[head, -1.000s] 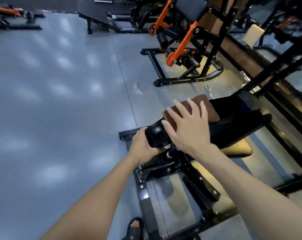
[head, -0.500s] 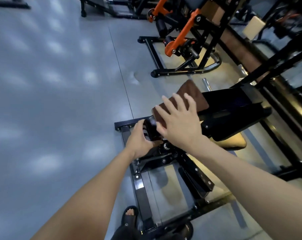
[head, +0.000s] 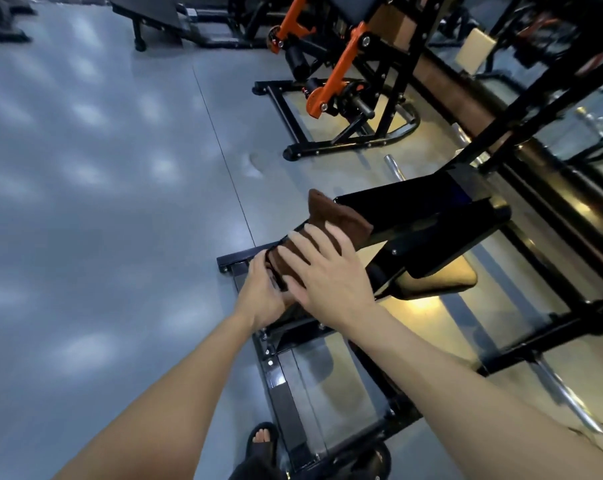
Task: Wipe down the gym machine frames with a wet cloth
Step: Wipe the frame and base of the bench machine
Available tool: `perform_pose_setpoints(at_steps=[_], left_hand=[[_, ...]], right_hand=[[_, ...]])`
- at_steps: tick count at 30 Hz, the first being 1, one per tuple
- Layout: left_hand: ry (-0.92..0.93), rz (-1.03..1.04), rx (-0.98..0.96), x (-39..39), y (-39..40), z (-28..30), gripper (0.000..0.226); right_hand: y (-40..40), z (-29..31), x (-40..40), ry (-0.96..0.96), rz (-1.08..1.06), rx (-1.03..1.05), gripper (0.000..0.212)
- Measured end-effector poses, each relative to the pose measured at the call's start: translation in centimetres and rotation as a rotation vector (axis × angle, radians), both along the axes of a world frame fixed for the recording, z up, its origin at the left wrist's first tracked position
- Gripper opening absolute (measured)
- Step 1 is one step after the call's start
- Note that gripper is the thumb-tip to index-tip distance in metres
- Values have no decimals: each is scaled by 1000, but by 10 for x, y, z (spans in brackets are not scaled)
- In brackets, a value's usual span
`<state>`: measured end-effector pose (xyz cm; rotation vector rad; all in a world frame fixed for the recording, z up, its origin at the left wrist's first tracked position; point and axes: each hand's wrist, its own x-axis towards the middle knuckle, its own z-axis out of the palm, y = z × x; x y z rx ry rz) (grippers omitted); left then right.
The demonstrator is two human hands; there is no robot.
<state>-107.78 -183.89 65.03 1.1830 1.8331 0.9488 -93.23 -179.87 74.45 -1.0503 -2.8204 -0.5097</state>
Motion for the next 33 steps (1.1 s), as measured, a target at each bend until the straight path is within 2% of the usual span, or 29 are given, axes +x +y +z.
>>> perform_pose_setpoints(at_steps=[3,5,8,12,14,18,20,23,25,26,27,29,31,32,33], left_hand=[[135,-35,-6,5,3,26,108],[259,-55,35,10,8,46,126],[343,-93,106,26,21,75,127],[422,-109,218,63,46,105,125],[408,-52,189,79,55,110,123],[435,36,175,87,64,108,106],[420,39,181,86,62,107,106],[452,135,205,98,39,101,103],[481,274,277,118,16,93,83],[463,329,297,130,4,88,71],[427,366,300,143,-7,83,60],[378,378,268,166,-23,73,43],[446,280,238,196,-38,63,33],[453,179,208,213,-46,59,30],[374,82,147,228,-52,63,29]], right_hand=[[20,21,32,262,-95,28,44],[41,36,49,426,-180,-80,44],[78,46,80,531,-339,-227,43],[108,50,101,608,-568,-222,47],[97,46,85,581,-583,-213,49],[70,40,82,579,-341,-216,41],[83,46,102,579,-282,-242,36],[109,59,127,593,-436,-205,37],[108,62,141,700,-572,-178,39],[98,62,148,817,-614,-205,40],[85,54,156,967,-638,-259,40],[51,34,175,1311,-727,-499,39],[22,6,205,1702,-933,-938,37],[10,-12,226,1840,-1033,-1156,35],[1,-27,243,1916,-1098,-1338,34]])
